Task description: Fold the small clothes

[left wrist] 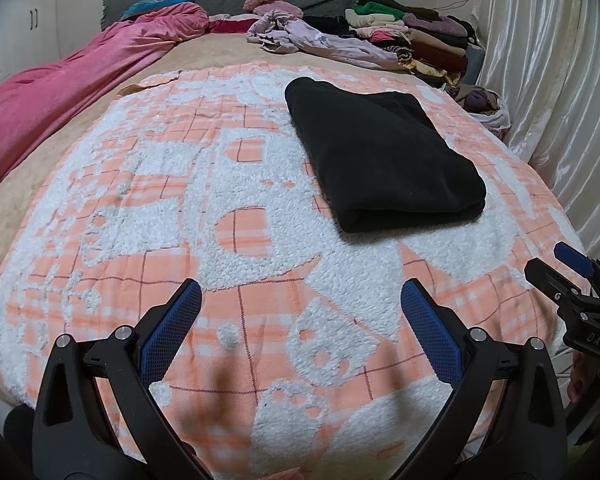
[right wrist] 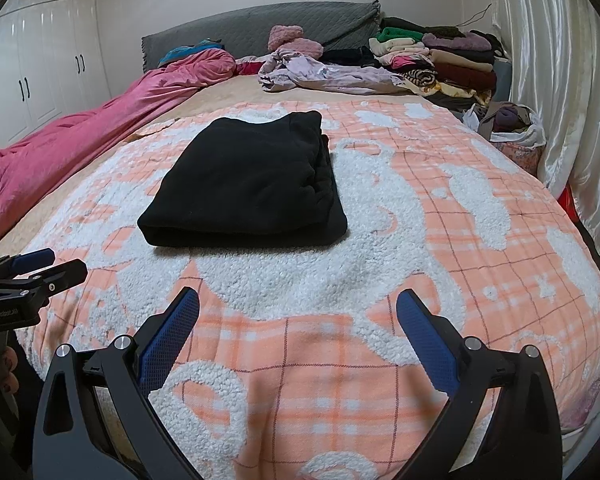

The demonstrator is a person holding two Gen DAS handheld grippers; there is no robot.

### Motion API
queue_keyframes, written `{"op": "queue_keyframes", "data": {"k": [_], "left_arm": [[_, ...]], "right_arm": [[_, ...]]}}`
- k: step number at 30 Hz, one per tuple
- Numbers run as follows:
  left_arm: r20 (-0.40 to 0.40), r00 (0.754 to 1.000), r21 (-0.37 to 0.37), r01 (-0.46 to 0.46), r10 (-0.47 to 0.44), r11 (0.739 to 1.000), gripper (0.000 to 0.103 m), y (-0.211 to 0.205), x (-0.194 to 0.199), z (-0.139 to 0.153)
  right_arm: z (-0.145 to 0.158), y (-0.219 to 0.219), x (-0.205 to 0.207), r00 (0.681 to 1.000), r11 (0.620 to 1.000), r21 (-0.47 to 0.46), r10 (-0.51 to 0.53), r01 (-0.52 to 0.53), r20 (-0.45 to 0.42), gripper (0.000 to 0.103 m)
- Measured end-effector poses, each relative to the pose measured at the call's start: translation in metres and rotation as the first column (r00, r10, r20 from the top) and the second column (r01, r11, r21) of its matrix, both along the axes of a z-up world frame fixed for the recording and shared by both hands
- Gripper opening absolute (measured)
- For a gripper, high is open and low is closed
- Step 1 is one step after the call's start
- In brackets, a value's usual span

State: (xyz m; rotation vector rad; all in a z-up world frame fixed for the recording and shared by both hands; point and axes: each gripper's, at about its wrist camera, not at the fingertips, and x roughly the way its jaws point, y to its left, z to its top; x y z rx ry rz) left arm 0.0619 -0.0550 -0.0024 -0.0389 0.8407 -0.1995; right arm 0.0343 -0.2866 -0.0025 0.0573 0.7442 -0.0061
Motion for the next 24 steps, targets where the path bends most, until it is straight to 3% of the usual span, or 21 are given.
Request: {"op": "queue_keyframes", "data": {"k": [24], "left_arm": [[-0.016,1.000,0.020,-0.010,0.010,1.000,0.093,0.002,0.000,-0.004]], "right_arm": [[-0.004,-0.010,-0.002,0.999,0.999,-0.010,-0.033,0.032,-0.009,0.098]]}}
